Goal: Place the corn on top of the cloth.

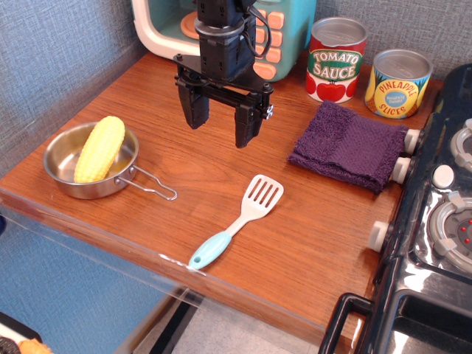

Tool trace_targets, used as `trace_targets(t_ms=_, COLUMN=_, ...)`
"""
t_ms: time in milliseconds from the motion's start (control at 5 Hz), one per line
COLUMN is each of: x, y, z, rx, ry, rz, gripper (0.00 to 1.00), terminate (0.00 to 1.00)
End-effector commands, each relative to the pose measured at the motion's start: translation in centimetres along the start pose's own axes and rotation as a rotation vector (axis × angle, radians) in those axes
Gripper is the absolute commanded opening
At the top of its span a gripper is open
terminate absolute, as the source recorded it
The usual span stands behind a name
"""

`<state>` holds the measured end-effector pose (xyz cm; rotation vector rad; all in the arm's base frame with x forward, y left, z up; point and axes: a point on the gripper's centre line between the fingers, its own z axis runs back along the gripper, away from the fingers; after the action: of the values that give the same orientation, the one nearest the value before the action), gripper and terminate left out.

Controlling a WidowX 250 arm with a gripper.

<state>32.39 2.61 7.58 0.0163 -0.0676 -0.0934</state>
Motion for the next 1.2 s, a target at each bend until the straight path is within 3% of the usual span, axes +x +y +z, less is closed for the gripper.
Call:
trace_targets(t_ms=0, x=0.0, y=0.0, z=0.0, rx=0.000, ry=0.000, rz=0.000, gripper=1.00, terminate=0.00)
trace_targets(t_ms=200, x=-0.6, y=1.3, z=-0.7, rx=-0.027, ry=0.006, rz=0.050, gripper=1.00, terminate=0.00)
trace_targets(t_ms=400, x=-1.5, y=2.9, z=-0.7, rx=-0.011, ry=0.011, rz=0.094, gripper=1.00, terminate=0.00)
trace_targets(t_ms=1000, x=-6.0, y=9.2, z=1.0, rx=0.162, ry=-0.014, rz=0.063, gripper=1.00, terminate=0.00)
